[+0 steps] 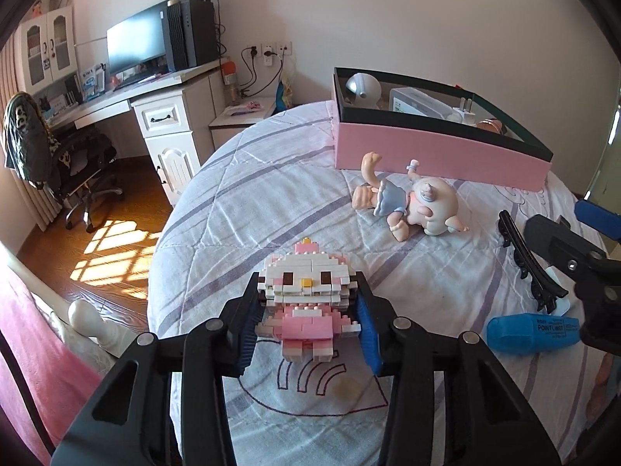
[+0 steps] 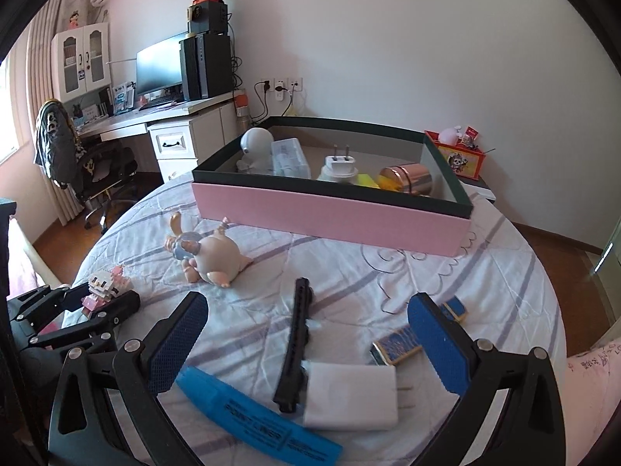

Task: Organize rigid objects
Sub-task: 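Grasp the pink-white block kitty with the left tool while the right tool grasps the doll, then carry the block kitty and doll over the pink box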

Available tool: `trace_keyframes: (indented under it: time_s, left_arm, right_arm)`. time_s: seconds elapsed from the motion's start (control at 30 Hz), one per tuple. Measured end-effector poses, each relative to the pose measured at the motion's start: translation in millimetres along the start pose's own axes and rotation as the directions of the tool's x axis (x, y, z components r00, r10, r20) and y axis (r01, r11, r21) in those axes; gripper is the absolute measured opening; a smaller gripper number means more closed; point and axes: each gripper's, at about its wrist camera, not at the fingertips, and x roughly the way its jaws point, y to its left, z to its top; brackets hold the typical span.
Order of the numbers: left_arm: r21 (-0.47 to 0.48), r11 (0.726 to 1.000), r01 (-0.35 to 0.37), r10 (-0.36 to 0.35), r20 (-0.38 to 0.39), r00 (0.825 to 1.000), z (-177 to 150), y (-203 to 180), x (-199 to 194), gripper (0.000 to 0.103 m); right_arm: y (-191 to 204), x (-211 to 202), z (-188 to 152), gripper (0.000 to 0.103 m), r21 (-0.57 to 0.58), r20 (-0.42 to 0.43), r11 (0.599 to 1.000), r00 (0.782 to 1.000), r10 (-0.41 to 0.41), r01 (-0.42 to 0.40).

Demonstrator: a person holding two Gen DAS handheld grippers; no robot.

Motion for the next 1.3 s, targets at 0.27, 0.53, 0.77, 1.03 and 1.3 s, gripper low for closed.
trace_keyframes:
  time_s: [0.27,0.53,0.77,1.03,1.3]
  left_arm:
    - [-0.027,0.999,-0.035,0.035,0.020,0.999,11.4,22.5,-4.7,0.044]
    - [-0.011,0.999,-0.045,0.045,0.007,0.999,22.9,25.7,10.7,0.044]
    - [0.003,0.999,-0.044,0.044,0.019,0.999,30.6,18.2,7.5,0.044]
    - [0.011,0.999,-0.045,0.044,0.106,0.993,37.8,-0.8,-32.8,0.044]
    - [0.026,0.999,-0.046,0.038,0.246,0.969,42.9,-33.9,-101.6,0.044]
  right_arm:
    - [45.7,50.2,29.1,0.103,-0.069,-0.099,0.990,0.988,0.116,-0.123]
    - [53.5,101.7,38.3,0.085,-0.035,-0.222,0.980,0.957,0.185,-0.197]
    - [50.7,98.3,33.7,0.075,-0.038,-0.205,0.968,0.950,0.234,-0.247]
    - [22.1,44.8,31.1,0.075,-0.003,-0.058,0.980,0.978,0.199,-0.200]
    - [-10.8,-40.9,25.4,0.075,0.035,0.101,0.987,0.983,0.154,-0.158]
